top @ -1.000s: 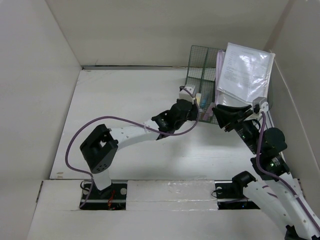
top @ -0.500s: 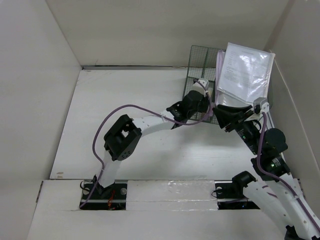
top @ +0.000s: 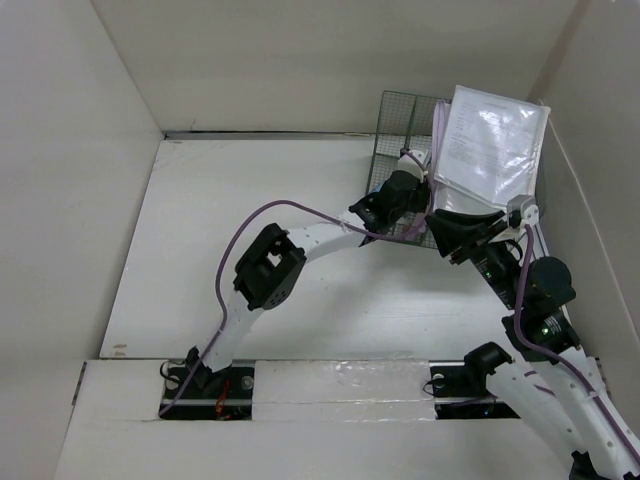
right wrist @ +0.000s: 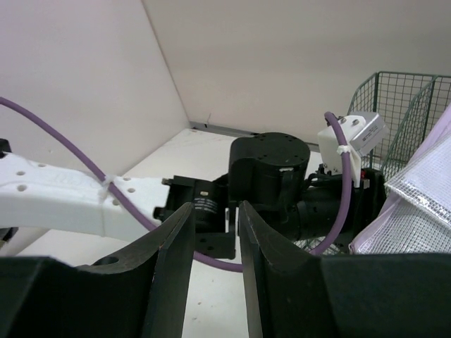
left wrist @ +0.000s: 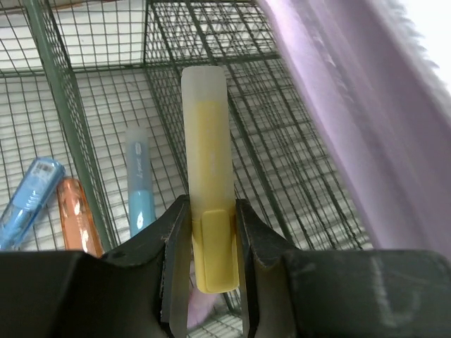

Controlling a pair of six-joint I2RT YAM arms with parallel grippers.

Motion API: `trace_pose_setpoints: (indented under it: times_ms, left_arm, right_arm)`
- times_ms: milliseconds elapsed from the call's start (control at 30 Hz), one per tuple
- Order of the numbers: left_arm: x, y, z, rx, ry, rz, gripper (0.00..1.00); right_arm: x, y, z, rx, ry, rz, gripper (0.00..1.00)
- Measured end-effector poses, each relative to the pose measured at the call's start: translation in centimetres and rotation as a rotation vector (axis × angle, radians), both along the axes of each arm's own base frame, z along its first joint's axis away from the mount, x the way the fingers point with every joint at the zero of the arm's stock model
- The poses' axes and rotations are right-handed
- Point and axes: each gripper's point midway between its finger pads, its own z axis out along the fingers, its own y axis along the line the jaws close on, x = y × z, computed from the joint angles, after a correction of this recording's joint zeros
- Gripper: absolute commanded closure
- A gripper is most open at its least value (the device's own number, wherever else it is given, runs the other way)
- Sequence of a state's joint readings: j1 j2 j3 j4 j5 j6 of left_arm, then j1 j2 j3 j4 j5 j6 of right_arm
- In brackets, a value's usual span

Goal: Organize the desk

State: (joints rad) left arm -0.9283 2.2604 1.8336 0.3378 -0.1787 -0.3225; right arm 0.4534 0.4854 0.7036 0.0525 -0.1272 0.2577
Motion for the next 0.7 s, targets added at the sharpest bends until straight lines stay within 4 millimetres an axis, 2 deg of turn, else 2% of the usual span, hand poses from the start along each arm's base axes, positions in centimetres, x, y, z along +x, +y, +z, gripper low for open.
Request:
trace_pose_setpoints:
  times_ms: [300,700]
  left_arm:
    - [3.5,-0.6,-1.1,-0.009,-0.003,0.041,0.94]
    - [4.2,-0.5,-3.1,0.019,0.011,0.075,0.78]
  right_arm:
    - [0.0,0.0,0.0,0.000,0.000,0.000,0.63]
    - [0.0,0.0,0.0,0.000,0.000,0.000,0.63]
